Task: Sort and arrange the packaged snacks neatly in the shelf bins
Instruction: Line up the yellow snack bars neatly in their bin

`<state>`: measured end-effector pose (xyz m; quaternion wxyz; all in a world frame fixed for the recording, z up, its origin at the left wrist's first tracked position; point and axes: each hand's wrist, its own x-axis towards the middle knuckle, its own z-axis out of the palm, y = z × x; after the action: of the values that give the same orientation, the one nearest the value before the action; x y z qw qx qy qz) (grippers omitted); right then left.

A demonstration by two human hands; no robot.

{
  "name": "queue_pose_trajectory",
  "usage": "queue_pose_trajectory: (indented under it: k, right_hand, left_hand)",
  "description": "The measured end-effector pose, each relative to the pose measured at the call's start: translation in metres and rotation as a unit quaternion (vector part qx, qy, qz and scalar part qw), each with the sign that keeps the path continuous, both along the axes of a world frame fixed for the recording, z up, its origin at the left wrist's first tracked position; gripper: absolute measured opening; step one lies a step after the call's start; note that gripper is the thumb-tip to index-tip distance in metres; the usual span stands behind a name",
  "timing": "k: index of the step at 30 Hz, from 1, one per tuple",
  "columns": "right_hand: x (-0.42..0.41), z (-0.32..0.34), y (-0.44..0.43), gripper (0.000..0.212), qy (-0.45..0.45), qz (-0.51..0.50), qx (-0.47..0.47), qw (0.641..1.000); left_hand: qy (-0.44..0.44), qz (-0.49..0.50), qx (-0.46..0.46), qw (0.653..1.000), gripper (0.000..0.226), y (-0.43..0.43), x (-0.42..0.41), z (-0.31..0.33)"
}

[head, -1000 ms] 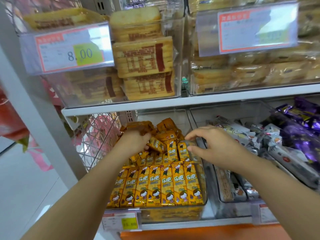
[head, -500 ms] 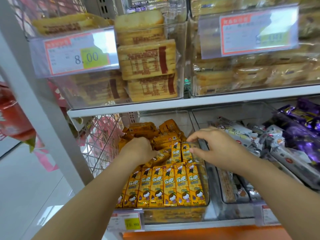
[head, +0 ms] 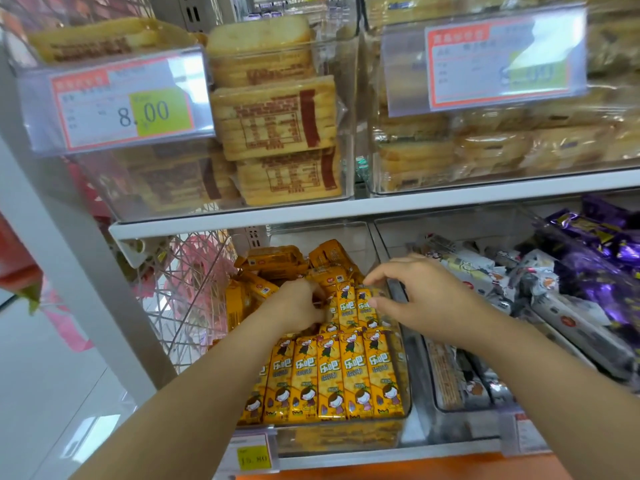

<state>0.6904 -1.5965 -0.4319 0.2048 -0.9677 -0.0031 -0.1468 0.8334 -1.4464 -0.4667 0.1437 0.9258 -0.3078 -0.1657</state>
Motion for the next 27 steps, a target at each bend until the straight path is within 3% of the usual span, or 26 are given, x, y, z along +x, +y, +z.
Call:
queue_pose_trajectory:
  k: [7,13,16,20,21,23,25,27]
  right_hand:
    - [0.0,0.002,0.002,0.028,0.0,-0.001,-0.002,1.0]
    - [0.0,0.001,0.002,0.028,0.002,-0.003,-0.003,1.0]
    - [0.001,0.0,0.002,0.027,-0.001,-0.007,-0.007,1.0]
    - [0.0,-0.001,0.003,0.026,-0.004,-0.002,-0.005,1.0]
    - [0.0,-0.001,0.002,0.027,-0.003,-0.001,-0.002,1.0]
    - [0.0,-0.001,0.001,0.028,0.001,0.0,0.004,1.0]
    - [0.001,-0.001,-0.001,0.028,0.001,0.001,0.007,1.0]
    - [0.002,-0.001,-0.002,0.028,0.0,0.002,0.009,1.0]
  left_hand:
    - [0.1,-0.038,0.012,0.994,0.058,0.011,0.008,0.006]
    - [0.069,-0.059,0.009,0.996,0.066,0.003,0.003,0.001]
    - [-0.002,-0.098,0.05,0.994,0.06,0.004,0.0,0.002]
    - [0.037,-0.097,0.037,0.994,0.038,0.009,0.01,0.012]
    - [0.016,-0.08,0.005,0.997,0.031,0.01,0.014,0.015]
    - [-0.107,-0.045,-0.035,0.993,0.03,0.008,0.024,0.017]
    - [-0.194,-0.04,-0.024,0.98,0.04,0.002,0.028,0.014]
    - [-0.223,-0.047,0.011,0.974,0.042,-0.005,0.032,0.006]
